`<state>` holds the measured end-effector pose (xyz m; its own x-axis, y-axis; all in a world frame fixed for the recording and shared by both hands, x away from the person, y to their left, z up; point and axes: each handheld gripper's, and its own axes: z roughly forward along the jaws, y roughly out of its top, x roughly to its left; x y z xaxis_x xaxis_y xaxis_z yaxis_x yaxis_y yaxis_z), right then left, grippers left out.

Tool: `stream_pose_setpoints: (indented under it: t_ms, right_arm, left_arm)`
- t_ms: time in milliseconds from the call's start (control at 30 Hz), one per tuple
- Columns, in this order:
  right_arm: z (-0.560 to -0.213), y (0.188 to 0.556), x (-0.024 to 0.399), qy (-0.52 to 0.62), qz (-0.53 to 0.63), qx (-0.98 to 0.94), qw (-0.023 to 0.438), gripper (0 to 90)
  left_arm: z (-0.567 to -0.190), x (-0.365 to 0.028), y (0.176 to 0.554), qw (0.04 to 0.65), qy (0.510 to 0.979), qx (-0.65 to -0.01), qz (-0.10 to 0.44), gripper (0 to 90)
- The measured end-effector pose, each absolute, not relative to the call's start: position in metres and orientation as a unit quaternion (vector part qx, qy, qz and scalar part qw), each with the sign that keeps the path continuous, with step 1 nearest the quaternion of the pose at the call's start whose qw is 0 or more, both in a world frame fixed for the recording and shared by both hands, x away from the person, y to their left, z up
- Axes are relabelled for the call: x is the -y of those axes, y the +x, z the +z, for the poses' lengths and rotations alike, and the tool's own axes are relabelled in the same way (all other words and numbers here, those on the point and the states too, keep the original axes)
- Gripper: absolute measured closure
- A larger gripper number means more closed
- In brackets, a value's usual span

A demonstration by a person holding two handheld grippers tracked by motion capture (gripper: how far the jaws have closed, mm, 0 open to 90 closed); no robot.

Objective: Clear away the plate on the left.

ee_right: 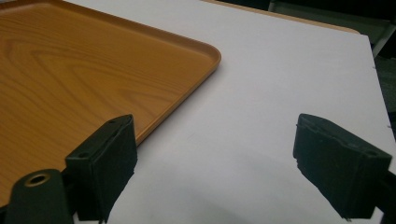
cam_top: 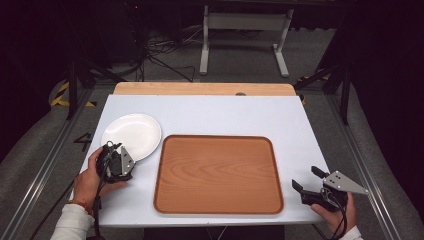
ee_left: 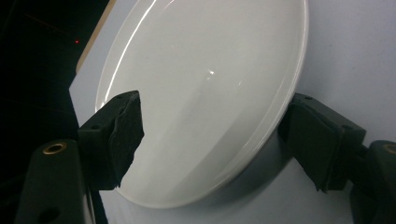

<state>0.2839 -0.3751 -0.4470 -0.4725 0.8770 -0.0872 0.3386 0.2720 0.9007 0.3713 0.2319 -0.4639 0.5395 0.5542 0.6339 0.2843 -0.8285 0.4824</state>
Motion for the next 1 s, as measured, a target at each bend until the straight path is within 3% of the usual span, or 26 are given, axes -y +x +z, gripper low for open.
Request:
stream_pose_setpoints:
  t_ms: [233, 433, 533, 700, 1000]
  right_arm:
    - [-0.448, 0.284, 0.374, 0.413, 0.438, -0.738, 0.304, 14.2]
    - [-0.45, 0.286, 0.373, 0.412, 0.432, -0.745, 0.298, 14.1]
    - [-0.452, 0.287, 0.373, 0.412, 0.429, -0.748, 0.295, 14.1]
    - [-0.452, 0.286, 0.372, 0.408, 0.43, -0.749, 0.295, 14.1]
    - [-0.452, 0.286, 0.373, 0.409, 0.431, -0.748, 0.295, 14.1]
  left_arm:
    - [-0.465, -0.22, 0.369, 0.114, 0.872, -0.203, 0.432, 34.9]
    - [-0.472, -0.206, 0.368, 0.073, 0.873, -0.163, 0.454, 53.1]
    - [-0.472, -0.206, 0.368, 0.075, 0.878, -0.165, 0.443, 59.3]
    - [-0.475, -0.202, 0.369, 0.059, 0.889, -0.145, 0.43, 78.6]
    - [-0.475, -0.196, 0.369, 0.023, 0.879, -0.112, 0.463, 85.1]
